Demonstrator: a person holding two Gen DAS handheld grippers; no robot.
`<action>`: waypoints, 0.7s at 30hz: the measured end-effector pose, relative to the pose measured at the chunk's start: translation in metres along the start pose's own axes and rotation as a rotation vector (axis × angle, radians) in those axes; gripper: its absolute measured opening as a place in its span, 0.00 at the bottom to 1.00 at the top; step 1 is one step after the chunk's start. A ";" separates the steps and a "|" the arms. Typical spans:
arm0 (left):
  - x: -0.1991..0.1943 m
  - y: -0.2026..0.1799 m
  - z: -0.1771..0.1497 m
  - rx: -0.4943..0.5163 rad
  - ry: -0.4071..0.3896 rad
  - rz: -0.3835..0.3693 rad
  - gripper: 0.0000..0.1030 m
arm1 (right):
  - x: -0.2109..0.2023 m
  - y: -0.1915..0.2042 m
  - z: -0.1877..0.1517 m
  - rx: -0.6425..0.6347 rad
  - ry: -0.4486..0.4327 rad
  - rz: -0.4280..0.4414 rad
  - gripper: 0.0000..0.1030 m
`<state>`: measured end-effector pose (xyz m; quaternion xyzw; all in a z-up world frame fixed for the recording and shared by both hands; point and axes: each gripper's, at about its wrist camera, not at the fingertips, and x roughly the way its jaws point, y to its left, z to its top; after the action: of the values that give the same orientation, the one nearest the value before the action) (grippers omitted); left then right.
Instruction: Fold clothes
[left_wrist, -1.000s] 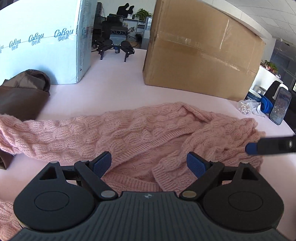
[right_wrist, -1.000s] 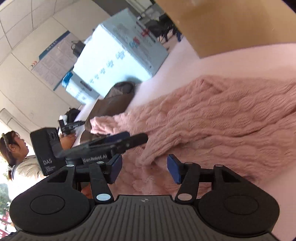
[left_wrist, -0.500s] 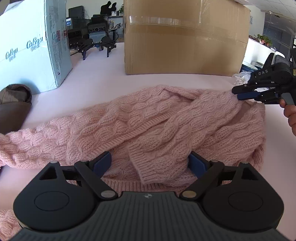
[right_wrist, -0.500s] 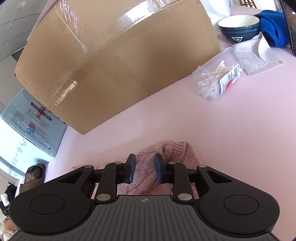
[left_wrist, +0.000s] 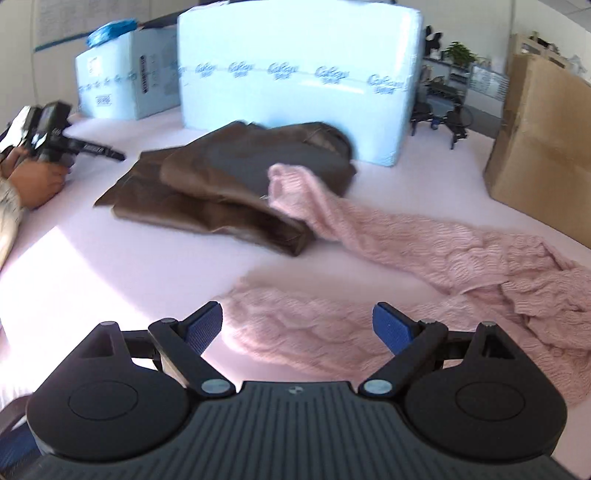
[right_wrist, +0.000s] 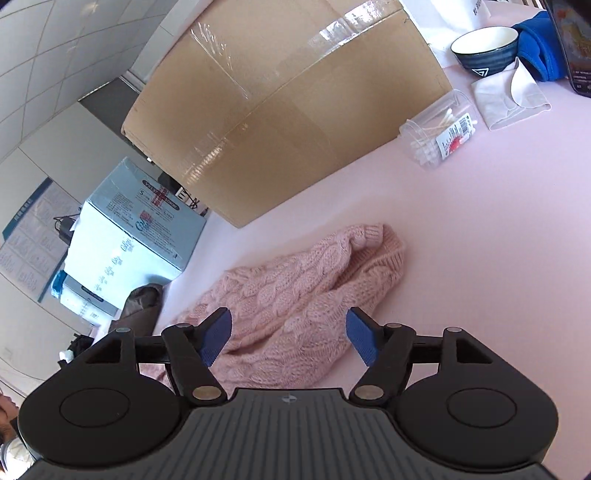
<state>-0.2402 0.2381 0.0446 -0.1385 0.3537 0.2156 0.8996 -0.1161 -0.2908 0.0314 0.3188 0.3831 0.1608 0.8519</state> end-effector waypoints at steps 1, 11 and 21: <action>0.002 0.013 -0.002 -0.038 0.021 0.007 0.85 | 0.002 -0.003 -0.001 0.013 0.017 -0.008 0.65; 0.035 0.048 0.018 -0.251 0.102 -0.112 0.75 | 0.009 -0.018 -0.015 0.033 0.000 -0.046 0.63; 0.048 0.046 0.016 -0.352 0.213 -0.272 0.06 | 0.019 -0.013 -0.019 -0.041 -0.051 -0.097 0.13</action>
<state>-0.2221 0.2977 0.0181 -0.3615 0.3816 0.1349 0.8400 -0.1180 -0.2823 0.0027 0.2864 0.3729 0.1190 0.8745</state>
